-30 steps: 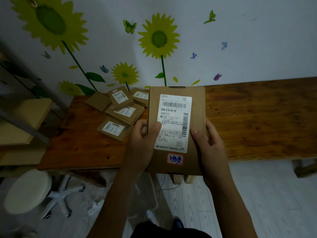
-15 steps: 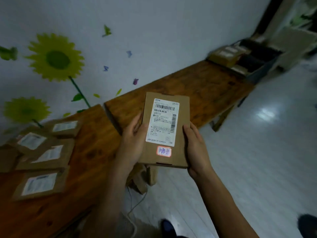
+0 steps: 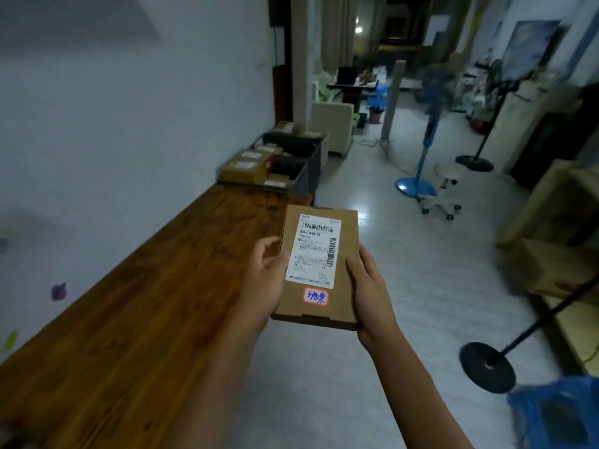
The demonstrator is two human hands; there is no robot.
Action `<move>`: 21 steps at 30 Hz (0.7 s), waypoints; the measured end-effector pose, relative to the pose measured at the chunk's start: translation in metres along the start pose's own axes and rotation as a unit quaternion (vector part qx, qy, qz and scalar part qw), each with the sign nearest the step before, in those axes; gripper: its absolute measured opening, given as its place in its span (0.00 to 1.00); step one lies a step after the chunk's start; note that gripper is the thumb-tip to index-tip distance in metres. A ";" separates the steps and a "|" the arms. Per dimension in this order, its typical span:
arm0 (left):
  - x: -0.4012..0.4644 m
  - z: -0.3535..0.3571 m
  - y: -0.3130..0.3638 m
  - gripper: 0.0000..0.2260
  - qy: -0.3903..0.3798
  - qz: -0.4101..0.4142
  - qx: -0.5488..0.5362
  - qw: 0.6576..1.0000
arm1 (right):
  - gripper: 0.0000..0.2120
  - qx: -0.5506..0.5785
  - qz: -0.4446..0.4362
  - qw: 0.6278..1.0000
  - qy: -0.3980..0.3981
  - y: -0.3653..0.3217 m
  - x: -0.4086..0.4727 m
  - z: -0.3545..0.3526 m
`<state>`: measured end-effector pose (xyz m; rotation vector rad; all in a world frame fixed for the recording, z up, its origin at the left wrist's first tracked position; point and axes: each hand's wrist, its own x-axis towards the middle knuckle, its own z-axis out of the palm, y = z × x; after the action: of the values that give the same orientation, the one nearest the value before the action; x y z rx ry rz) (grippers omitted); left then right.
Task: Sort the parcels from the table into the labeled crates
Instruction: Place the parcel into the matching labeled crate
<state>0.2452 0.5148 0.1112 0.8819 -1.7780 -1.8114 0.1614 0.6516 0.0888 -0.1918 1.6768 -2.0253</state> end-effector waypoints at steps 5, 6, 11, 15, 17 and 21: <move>0.078 0.099 0.033 0.11 -0.048 0.034 0.032 0.998 | 0.18 0.016 -0.020 0.999 0.042 -0.049 0.089 -0.059; 0.093 0.114 0.040 0.10 -0.049 0.045 0.032 0.997 | 0.17 0.022 -0.026 0.998 0.044 -0.060 0.106 -0.067; 0.169 0.188 0.070 0.09 -0.043 0.058 0.060 0.996 | 0.17 0.023 -0.054 0.997 0.054 -0.106 0.196 -0.106; 0.249 0.231 0.084 0.10 -0.049 0.068 0.059 0.995 | 0.17 0.018 -0.061 0.996 0.059 -0.128 0.281 -0.120; 0.290 0.248 0.085 0.08 -0.049 0.079 0.060 0.994 | 0.17 0.015 -0.065 0.996 0.056 -0.135 0.324 -0.123; 0.392 0.286 0.085 0.08 -0.046 0.087 0.029 0.995 | 0.16 -0.012 -0.075 0.996 0.051 -0.154 0.430 -0.125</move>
<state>-0.2397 0.4321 0.1340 0.6518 -1.9097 -1.7211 -0.3064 0.5822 0.1190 -0.2324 1.7978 -2.1572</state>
